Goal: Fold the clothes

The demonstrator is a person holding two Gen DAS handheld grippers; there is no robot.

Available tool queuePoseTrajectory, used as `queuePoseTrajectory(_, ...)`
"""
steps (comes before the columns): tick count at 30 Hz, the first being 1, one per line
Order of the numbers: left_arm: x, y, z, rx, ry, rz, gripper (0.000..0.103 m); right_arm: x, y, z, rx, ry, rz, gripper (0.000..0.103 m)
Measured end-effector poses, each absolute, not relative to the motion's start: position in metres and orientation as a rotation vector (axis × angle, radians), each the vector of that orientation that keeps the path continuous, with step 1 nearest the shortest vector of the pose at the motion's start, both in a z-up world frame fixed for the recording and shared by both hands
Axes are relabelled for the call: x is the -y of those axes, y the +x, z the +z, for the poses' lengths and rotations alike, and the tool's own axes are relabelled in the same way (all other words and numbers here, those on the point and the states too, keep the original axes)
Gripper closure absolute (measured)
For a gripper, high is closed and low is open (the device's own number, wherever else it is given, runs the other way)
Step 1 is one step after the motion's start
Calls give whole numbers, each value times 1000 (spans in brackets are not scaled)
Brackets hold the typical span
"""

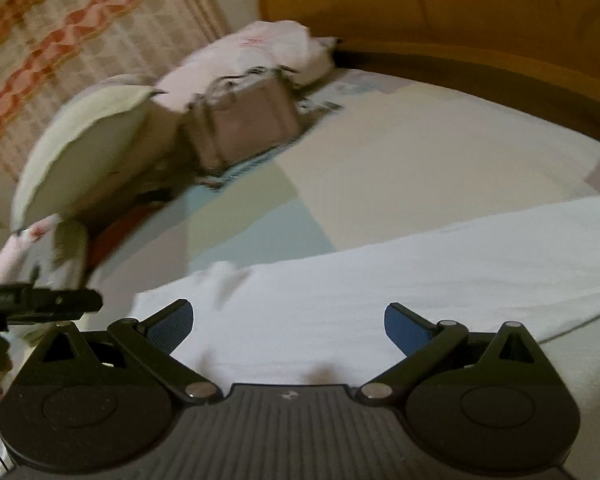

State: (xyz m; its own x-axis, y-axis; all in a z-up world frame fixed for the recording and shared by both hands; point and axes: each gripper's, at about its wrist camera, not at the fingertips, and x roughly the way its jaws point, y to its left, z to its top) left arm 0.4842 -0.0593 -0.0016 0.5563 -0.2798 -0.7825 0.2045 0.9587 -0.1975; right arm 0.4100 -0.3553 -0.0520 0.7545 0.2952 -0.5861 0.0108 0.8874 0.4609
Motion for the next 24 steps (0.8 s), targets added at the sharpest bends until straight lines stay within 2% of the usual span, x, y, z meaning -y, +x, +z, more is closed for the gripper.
queuePoseTrajectory(7,-1,410,32,-873,-94,-183,6,318,388,-20,-667,435,314,0)
queuePoseTrajectory(11,-38,397,14,-871,-160,-126,7,297,370,-13,-669,406,410,0)
queuePoseTrajectory(16,-79,396,-15,-875,-221,-63,9,273,340,-36,-662,322,494,0)
queuePoseTrajectory(19,-96,416,-38,-890,-218,-39,17,273,325,-67,-694,430,496,0)
queuePoseTrajectory(21,-106,428,-51,-902,-196,-25,32,272,325,-84,-738,502,510,0)
queuePoseTrajectory(24,-118,446,-66,-921,-139,-7,42,266,334,-86,-736,495,496,0)
